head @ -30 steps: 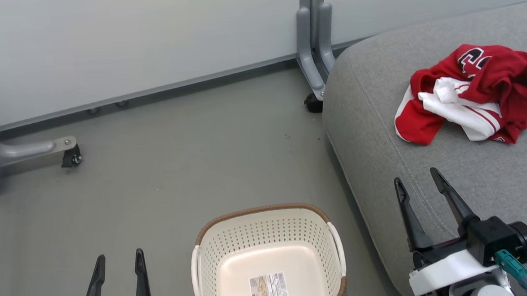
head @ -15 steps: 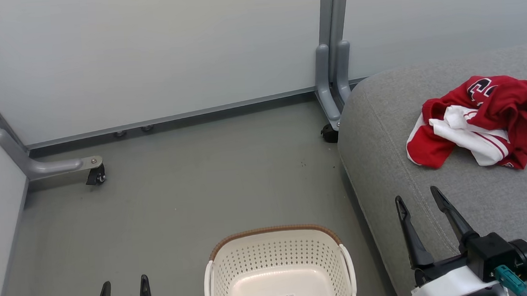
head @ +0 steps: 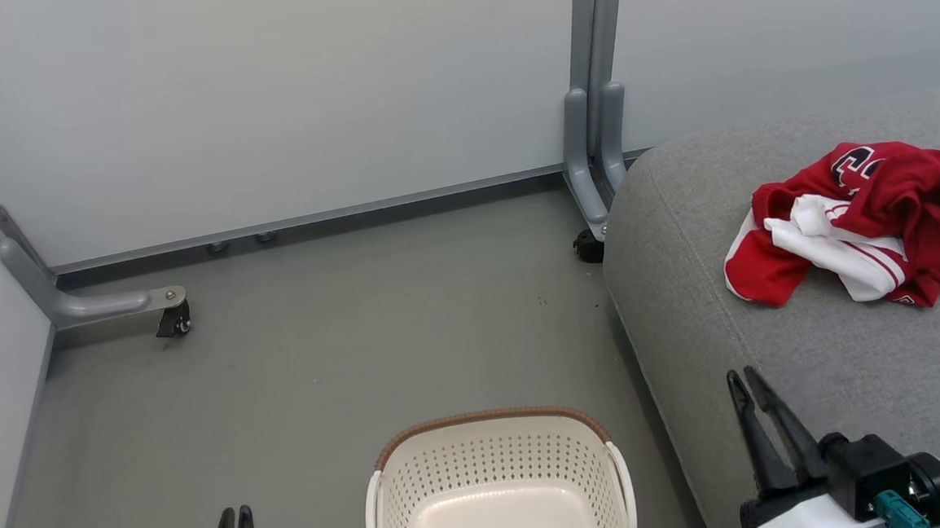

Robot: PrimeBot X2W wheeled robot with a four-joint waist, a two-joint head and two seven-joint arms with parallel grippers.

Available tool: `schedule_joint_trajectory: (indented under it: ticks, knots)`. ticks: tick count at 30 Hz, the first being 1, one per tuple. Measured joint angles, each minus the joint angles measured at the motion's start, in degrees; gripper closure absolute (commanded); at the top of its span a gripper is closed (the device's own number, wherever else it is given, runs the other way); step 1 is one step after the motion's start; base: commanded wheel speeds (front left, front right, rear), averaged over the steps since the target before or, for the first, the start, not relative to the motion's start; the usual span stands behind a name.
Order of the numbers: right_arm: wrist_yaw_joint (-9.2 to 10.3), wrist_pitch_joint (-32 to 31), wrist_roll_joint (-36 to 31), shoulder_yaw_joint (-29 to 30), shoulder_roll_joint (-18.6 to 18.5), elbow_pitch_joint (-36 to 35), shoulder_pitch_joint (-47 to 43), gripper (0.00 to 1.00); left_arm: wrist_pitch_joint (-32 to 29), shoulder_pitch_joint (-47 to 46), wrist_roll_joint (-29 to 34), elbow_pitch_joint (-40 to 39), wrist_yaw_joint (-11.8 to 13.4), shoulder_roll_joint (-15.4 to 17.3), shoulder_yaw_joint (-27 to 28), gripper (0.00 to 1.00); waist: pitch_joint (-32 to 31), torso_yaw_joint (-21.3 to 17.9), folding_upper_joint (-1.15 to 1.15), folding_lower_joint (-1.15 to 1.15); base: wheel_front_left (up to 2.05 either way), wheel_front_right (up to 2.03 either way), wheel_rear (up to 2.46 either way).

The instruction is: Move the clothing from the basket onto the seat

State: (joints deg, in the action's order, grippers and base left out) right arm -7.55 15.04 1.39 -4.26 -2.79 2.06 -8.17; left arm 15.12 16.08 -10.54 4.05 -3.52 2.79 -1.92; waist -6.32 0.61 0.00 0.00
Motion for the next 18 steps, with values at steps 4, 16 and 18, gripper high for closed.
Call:
schedule_joint_trajectory:
  ticks: [4, 16, 18]
  knots:
    - [0.0, -0.4, 2.12, -0.09, 0.05, 1.38, -0.8, 1.0, -0.53, -0.02, -1.63, 1.57, -0.01, -0.12, -0.02, 1.0, 0.12, -0.01, 0.0, 0.0, 0.0, 0.0, 0.0]
    - [0.01, -2.93, 17.34, 0.43, -0.59, 3.09, 0.86, 1.0, -3.79, -2.65, -14.9, 2.97, -0.53, -0.11, 1.0, 1.0, 0.75, -0.07, 0.0, 0.0, 0.0, 0.0, 0.0]
    - [0.01, -3.3, 19.58, 0.56, -0.68, 3.34, 1.21, 1.0, -4.26, -3.13, -16.67, 3.19, -0.58, -0.1, 1.25, 1.0, 0.85, -0.08, 0.0, 0.0, 0.0, 0.0, 0.0]
